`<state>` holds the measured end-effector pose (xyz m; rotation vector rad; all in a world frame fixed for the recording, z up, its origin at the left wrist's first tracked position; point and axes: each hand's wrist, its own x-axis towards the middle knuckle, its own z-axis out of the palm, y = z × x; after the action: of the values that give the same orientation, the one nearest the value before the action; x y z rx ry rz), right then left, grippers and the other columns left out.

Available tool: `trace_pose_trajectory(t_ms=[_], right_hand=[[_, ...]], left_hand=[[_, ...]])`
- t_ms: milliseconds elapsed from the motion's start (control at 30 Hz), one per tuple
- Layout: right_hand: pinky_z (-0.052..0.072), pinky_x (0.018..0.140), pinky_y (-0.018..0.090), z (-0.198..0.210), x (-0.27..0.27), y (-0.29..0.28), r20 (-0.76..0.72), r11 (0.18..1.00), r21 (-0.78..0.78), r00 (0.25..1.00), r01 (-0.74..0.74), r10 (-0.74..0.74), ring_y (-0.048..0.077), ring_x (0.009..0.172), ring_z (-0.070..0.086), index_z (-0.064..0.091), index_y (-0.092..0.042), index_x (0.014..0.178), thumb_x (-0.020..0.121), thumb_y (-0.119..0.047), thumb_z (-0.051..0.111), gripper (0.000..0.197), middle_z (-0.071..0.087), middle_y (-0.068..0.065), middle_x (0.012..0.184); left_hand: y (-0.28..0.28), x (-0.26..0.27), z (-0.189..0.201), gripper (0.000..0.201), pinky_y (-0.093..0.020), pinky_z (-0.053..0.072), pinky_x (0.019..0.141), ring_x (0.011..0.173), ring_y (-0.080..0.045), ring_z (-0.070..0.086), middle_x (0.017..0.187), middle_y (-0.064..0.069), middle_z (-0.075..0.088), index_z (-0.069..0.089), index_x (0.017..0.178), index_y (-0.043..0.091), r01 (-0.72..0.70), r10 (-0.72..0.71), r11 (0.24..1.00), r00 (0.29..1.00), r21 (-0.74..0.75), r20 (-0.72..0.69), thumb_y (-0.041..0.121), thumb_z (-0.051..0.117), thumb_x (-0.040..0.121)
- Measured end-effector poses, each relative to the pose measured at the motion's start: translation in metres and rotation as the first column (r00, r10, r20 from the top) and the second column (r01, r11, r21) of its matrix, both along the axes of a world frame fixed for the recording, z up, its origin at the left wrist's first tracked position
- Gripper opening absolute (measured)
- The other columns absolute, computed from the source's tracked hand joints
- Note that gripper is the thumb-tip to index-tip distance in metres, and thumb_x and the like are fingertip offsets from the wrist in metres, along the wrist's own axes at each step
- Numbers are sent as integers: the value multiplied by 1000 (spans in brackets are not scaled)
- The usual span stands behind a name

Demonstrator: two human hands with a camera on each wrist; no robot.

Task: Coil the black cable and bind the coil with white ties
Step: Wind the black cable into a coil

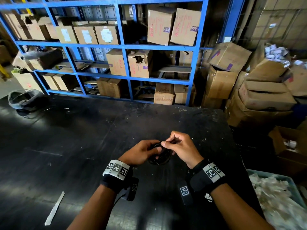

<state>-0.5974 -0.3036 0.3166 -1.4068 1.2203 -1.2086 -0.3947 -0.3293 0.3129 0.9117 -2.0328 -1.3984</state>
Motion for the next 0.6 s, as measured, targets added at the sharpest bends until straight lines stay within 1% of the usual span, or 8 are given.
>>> trace_pose_trajectory(t_ms=[100, 167, 233, 333, 400, 467, 533, 600], right_hand=[[42, 45, 20, 2, 2, -3, -15, 995, -35, 995, 93, -94, 12, 60, 57, 54, 7, 73, 85, -7, 80, 32, 70, 26, 78], [40, 46, 11, 3, 6, -5, -26, 990, -70, 992, 119, -122, -1, 52, 55, 54, 9, 71, 85, -4, 79, 32, 73, 24, 79], [41, 43, 14, 1, 7, -7, -78, 990, -85, 990, 113, -120, -1, 47, 55, 56, 3, 69, 86, -6, 80, 31, 74, 15, 76], [52, 51, 30, -4, 0, -9, -186, 996, -85, 981, 42, -57, 7, 59, 64, 60, -9, 72, 86, -17, 81, 27, 74, 1, 75], [55, 67, 35, -4, -5, -7, -255, 994, -107, 967, -21, -7, 15, 71, 71, 61, -13, 73, 85, -19, 82, 25, 76, 0, 79], [56, 73, 36, -3, -6, -3, -265, 989, -139, 964, -54, 15, 12, 75, 72, 63, -14, 73, 84, -18, 83, 24, 78, -1, 81], [57, 75, 35, -2, -9, -1, -237, 983, -168, 971, -71, 29, 9, 76, 72, 65, -10, 72, 84, -14, 83, 22, 78, -3, 80], [57, 76, 33, -2, -13, -1, -199, 980, -175, 978, -94, 58, 11, 76, 72, 68, -2, 74, 84, -11, 83, 20, 76, -1, 77]], left_hand=[[-1, -6, 3, 21, -24, 49, 71, 73, -8, 61, 83, 0, 67, 66, 115, 14, -97, 155, 952, 971, -289, 182, 25, 52, 104], [0, -9, 5, 23, -27, 47, 70, 73, -12, 60, 83, 1, 65, 64, 112, 13, -87, 216, 900, 940, -428, 263, 26, 47, 105], [-1, -10, 5, 24, -30, 41, 68, 72, -16, 57, 83, 1, 61, 60, 105, 8, -87, 259, 876, 914, -475, 311, 26, 45, 106], [-1, -9, 6, 22, -25, 35, 65, 71, -15, 54, 83, 1, 59, 57, 99, 6, -97, 283, 869, 902, -485, 327, 23, 45, 106], [2, -8, 7, 23, -26, 36, 66, 72, -15, 55, 83, 1, 60, 59, 101, 6, -112, 289, 862, 910, -495, 298, 23, 45, 106], [2, -5, 7, 24, -29, 41, 68, 73, -15, 58, 83, -3, 64, 61, 102, 6, -122, 270, 871, 929, -476, 255, 23, 45, 106], [0, -1, 6, 28, -30, 45, 67, 68, -12, 56, 78, -6, 63, 64, 99, 5, -142, 223, 916, 958, -376, 181, 25, 45, 106], [-2, 1, 3, 36, -32, 46, 66, 65, -11, 52, 74, -5, 58, 64, 96, -2, -180, 194, 967, 979, -180, 65, 28, 46, 105]])
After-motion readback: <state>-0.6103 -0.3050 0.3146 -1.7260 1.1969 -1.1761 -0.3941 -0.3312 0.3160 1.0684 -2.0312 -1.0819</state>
